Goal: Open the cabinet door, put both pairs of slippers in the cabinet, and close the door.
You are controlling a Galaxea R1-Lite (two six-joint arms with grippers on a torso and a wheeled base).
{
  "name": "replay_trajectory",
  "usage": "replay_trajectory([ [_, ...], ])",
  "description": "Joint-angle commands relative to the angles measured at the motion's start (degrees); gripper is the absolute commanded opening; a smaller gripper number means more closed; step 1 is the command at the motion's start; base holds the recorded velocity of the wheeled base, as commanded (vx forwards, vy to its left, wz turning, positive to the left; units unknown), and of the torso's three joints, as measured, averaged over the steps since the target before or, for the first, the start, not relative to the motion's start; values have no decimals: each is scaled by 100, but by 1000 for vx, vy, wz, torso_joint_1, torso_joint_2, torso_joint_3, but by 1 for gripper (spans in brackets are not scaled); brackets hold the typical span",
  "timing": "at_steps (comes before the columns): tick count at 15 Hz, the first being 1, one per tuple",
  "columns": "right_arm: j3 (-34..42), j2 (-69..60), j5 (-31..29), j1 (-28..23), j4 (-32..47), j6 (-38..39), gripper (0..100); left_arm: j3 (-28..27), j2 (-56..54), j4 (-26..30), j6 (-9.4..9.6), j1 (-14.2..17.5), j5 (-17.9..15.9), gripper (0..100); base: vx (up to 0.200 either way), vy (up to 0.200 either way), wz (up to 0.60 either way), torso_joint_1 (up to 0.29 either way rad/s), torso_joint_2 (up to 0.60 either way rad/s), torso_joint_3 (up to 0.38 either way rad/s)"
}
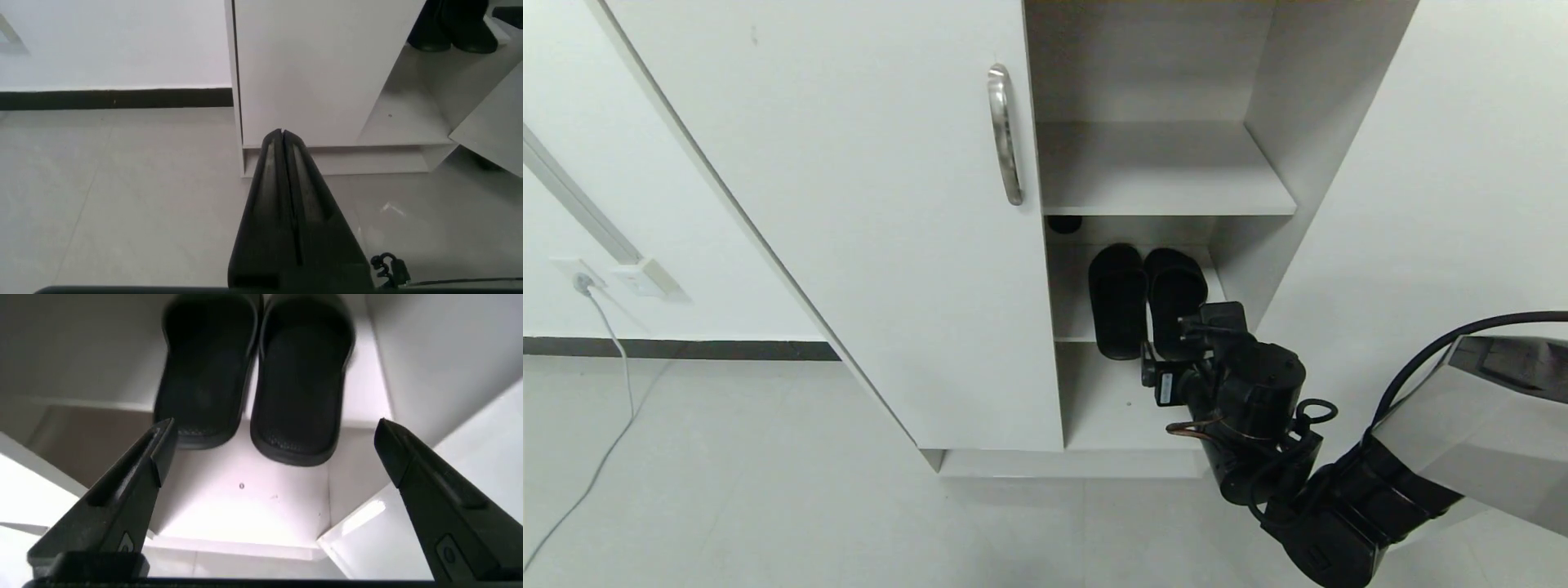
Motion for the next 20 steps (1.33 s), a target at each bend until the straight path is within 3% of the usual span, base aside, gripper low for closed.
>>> replay_trajectory([
  [1,-1,7,-1,2,-3,-1,100,0,0,-1,2,0,-6,0,0,0,0,2,-7,198],
  [11,43,51,-1,2,-3,7,100,0,9,-10,-7,0,3,0,0,0,0,2,0,192],
  [20,465,-160,421,29,-91,-10,100,0,0,-10,-7,0,3,0,0,0,0,1,0,6],
])
